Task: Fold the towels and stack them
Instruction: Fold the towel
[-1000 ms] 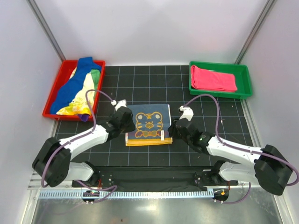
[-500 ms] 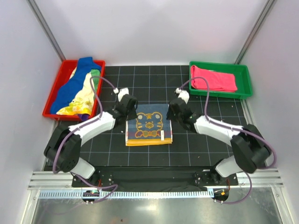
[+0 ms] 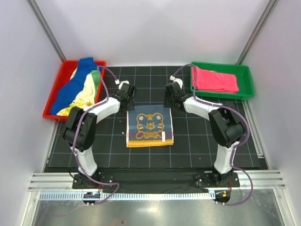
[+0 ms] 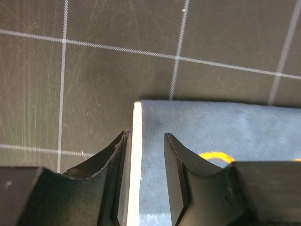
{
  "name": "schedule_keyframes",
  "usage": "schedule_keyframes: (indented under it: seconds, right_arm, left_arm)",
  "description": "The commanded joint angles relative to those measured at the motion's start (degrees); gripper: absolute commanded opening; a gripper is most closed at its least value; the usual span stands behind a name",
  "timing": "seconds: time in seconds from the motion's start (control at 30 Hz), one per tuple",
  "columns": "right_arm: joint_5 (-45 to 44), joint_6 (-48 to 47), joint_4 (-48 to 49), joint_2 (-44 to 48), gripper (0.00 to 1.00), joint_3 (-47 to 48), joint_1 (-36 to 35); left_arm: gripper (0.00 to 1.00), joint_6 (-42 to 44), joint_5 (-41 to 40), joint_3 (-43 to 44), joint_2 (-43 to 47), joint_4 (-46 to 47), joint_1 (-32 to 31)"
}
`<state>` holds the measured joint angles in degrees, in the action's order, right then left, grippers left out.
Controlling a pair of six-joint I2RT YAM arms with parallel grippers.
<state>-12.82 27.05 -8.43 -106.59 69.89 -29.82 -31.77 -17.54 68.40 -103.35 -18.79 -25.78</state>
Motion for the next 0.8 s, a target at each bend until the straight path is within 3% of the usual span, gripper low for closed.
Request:
schedule_keyframes:
  seconds: [0.0, 0.43, 0.77]
  right_arm:
    - [1.65, -1.21, -0.37, -1.69, 0.43, 2.62, 1.26]
    - [1.39, -2.53, -0.72, -5.56, 0.45, 5.26, 2.49]
    - [6.22, -1.38, 1.66, -6.62, 0.45, 4.47, 4.33]
  left_arm:
    - [0.39, 2.33, 0.41, 3.57, -2.29, -0.55, 1.26]
    - [0.39, 1.62, 0.75, 6.39, -7.74, -0.64, 3.10]
    - [0.40, 0.83, 1.98, 6.31, -8.97, 0.42, 3.46]
